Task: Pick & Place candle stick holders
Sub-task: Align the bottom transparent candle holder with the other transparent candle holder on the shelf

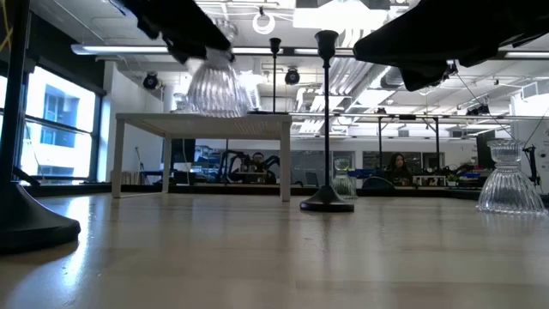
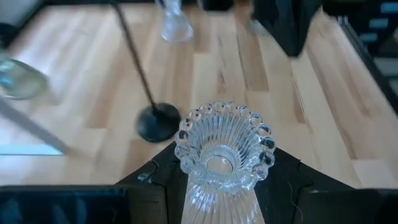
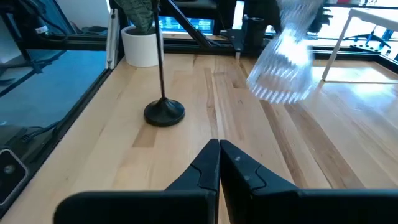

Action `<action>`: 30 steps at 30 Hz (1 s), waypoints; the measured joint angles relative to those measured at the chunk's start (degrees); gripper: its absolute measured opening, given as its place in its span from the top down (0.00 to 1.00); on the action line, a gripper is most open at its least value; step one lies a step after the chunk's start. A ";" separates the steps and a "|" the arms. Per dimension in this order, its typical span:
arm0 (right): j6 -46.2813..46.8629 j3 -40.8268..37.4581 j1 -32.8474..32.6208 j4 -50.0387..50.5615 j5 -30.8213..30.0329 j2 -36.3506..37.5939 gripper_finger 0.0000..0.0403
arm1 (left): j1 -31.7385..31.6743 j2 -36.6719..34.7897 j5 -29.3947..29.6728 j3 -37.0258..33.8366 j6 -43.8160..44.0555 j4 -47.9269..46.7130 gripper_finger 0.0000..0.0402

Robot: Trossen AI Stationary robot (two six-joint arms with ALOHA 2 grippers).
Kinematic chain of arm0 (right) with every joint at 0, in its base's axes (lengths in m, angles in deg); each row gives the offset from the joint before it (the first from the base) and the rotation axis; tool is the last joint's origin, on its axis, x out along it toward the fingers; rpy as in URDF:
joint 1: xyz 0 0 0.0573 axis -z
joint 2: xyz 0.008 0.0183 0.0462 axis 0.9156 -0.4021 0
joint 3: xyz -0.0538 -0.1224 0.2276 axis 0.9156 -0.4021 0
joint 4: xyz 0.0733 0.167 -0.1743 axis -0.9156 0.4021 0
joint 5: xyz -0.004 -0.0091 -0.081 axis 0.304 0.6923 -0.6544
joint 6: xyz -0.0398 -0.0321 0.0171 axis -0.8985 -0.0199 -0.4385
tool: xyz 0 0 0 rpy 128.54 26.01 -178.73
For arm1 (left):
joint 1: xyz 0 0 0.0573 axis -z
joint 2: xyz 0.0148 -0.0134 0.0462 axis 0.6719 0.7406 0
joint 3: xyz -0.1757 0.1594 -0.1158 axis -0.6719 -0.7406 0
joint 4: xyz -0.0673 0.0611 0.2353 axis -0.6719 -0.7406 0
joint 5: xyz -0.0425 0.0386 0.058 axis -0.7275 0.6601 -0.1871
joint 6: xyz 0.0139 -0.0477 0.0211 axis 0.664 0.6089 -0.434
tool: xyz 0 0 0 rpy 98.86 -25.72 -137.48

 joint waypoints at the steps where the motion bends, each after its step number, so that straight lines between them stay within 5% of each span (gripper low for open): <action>1: 0.00 0.00 0.00 0.01 0.01 0.00 1.00 | 0.00 -1.90 0.86 0.00 0.25 -0.91 0.64; 13: -1.04 0.00 0.01 -0.51 0.14 0.00 1.00 | -2.11 -23.04 12.39 0.02 3.16 -16.84 0.64; 30: -1.18 0.00 0.15 -0.68 0.39 0.00 1.00 | -30.78 -29.50 6.58 0.02 -0.29 -23.35 0.64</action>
